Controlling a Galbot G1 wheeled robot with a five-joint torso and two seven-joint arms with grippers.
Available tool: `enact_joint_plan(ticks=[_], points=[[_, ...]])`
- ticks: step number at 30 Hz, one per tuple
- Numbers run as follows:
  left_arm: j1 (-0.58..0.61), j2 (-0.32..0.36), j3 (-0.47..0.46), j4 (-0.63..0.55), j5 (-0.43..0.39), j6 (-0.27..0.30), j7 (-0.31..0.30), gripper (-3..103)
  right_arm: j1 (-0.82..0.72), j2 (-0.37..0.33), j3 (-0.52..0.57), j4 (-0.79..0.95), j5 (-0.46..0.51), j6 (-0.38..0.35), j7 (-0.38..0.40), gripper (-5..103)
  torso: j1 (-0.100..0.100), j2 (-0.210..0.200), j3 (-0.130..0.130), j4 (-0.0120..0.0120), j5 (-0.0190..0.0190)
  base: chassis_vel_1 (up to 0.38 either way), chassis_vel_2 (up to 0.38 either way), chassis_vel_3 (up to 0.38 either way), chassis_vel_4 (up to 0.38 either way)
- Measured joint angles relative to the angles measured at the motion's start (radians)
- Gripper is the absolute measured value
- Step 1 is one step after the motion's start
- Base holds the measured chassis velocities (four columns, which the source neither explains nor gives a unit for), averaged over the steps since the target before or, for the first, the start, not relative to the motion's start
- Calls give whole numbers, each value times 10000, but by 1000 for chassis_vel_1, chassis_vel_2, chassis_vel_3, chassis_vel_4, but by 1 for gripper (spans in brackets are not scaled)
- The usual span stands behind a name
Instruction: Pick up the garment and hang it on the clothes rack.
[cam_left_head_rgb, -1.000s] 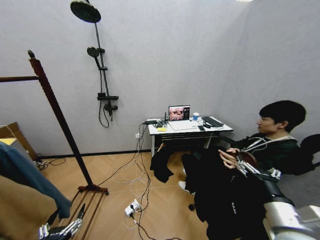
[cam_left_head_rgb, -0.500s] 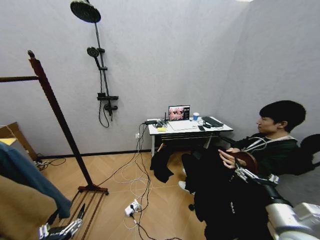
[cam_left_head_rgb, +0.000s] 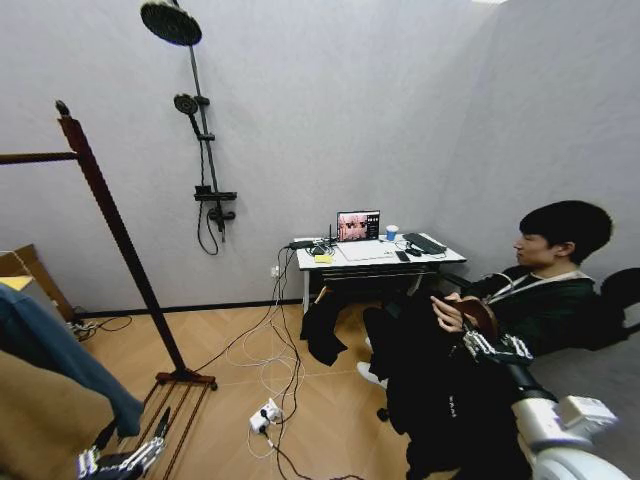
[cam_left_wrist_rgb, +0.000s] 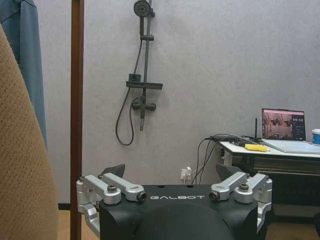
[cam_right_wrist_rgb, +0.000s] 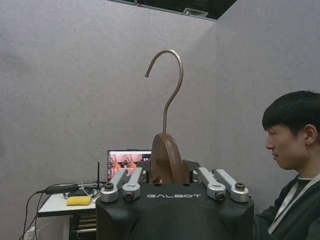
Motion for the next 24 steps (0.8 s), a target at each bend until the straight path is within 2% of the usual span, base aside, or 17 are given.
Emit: enact_joint_plan(ticks=[1, 2, 5, 6, 8, 14, 18, 22, 24], points=[[0, 1, 0, 0, 1, 0, 0, 100, 9, 16, -13, -12, -21, 37, 51, 35, 1, 0, 0, 0, 0, 0, 0, 0, 0], [0, 1, 0, 0, 1, 0, 0, 100, 9, 16, -13, -12, -21, 37, 51, 35, 1, 0, 0, 0, 0, 0, 0, 0, 0], [0, 0, 0, 0, 0, 0, 0, 100, 2, 108, -46, -72, -106, 234, 97, 19, 0, 0, -1, 2, -1, 0, 0, 0, 0], [0, 0, 0, 0, 0, 0, 0, 100, 2, 108, -46, -72, -106, 234, 97, 19, 0, 0, -1, 2, -1, 0, 0, 0, 0], [0, 1, 0, 0, 0, 0, -1, 100, 24, 150, -90, -135, -114, 368, 110, 10, 0, 0, -1, 1, -2, 0, 0, 0, 0], [0, 1, 0, 0, 1, 0, -1, 100, 54, 154, -184, -215, -43, 625, 7, 9, 0, 0, 0, -1, 1, 0, 0, 0, 0], [0, 0, 0, 1, 0, 0, 0, 100, 91, 111, -361, -160, 661, 1051, -423, 9, 0, 0, 0, -2, 3, 0, 0, 0, 0], [0, 1, 0, 0, 0, 0, 0, 100, 149, 42, -438, -95, 968, 1194, -557, 9, 1, 0, 0, -1, 0, 0, 0, 0, 0], [0, 1, 0, 0, 0, 0, 0, 100, 380, -142, -512, -91, 1541, 1247, -677, 9, 0, 0, 0, -2, 1, 0, 0, 0, 0]])
